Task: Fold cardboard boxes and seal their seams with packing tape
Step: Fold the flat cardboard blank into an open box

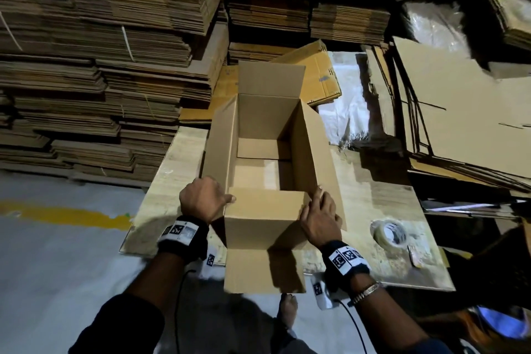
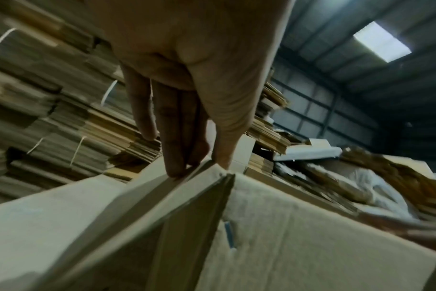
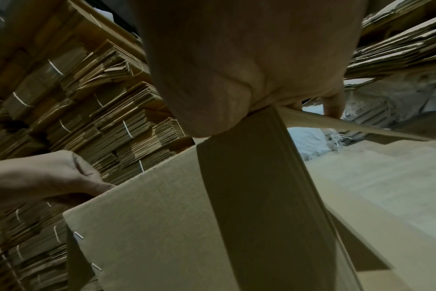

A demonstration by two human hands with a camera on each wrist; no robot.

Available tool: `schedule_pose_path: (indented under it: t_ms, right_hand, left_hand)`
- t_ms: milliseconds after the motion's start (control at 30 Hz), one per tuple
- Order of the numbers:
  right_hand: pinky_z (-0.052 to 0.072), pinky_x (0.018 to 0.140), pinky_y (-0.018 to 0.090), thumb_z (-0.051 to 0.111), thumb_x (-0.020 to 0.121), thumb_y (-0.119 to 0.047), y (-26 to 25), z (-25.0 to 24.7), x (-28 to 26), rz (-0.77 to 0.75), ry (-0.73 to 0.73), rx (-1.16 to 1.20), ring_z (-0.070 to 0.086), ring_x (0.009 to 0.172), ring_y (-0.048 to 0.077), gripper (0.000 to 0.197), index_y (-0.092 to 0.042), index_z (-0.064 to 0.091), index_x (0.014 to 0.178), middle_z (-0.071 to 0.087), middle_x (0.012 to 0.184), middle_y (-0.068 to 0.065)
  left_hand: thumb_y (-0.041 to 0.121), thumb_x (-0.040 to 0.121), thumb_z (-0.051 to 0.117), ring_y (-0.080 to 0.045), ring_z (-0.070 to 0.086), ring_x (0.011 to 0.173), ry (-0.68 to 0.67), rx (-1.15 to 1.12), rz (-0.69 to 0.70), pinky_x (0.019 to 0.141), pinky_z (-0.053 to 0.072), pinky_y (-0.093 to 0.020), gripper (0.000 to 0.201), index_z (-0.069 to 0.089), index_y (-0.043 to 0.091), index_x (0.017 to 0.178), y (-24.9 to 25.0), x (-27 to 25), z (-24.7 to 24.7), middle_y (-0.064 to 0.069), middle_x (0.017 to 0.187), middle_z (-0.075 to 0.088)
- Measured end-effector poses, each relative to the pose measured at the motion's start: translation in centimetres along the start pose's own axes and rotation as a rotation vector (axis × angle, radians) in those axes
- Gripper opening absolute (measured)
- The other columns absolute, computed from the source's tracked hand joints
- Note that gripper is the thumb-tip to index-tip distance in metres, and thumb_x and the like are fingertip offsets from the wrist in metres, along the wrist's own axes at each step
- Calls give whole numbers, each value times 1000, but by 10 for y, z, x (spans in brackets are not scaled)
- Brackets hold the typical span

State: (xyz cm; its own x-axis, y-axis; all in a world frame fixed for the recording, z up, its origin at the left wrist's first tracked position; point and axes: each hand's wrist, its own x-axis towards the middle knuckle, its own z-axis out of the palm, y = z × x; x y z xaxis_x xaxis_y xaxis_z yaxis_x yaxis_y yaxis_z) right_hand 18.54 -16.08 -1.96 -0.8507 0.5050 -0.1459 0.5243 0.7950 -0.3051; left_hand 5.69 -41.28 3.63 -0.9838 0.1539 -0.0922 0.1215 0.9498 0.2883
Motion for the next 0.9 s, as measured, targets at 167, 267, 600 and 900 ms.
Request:
schedule_pose_path:
  t_ms: [167,267,600,900]
  right_hand:
    - [30,116,58,28,109,-43,4,-4,-4,-10,-4,69,18,155,31,68,-16,1,166,15,169,12]
    - [26,117,58,29,110,-47,9,-11,-6,-19,2,129,20,154,28,63,-21,11,165,18,167,9]
    - [17,123,52,51,103,-50,-22,-47,124,-142,-193,-7,5,159,22,85,-14,6,165,-1,173,5]
    - [36,118,45,71,95,-33,-35,-61,296,-206,-231,-18,31,151,35,89,2,20,159,17,168,18]
  left_hand:
    - [75,73,78,-22,56,70,-29,144,85,63,39,-30,59,61,18,71,13,13,-2,1,71,59]
    - [77,79,70,-22,59,69,-27,146,113,63,43,-30,59,62,19,73,12,31,-6,0,72,62]
    - [38,85,81,-33,63,123,-150,160,263,96,53,-39,63,59,20,142,39,159,-29,-10,138,66]
    - [57,66,93,-29,65,107,-278,362,278,87,53,-36,65,67,15,108,58,216,-27,-5,113,67]
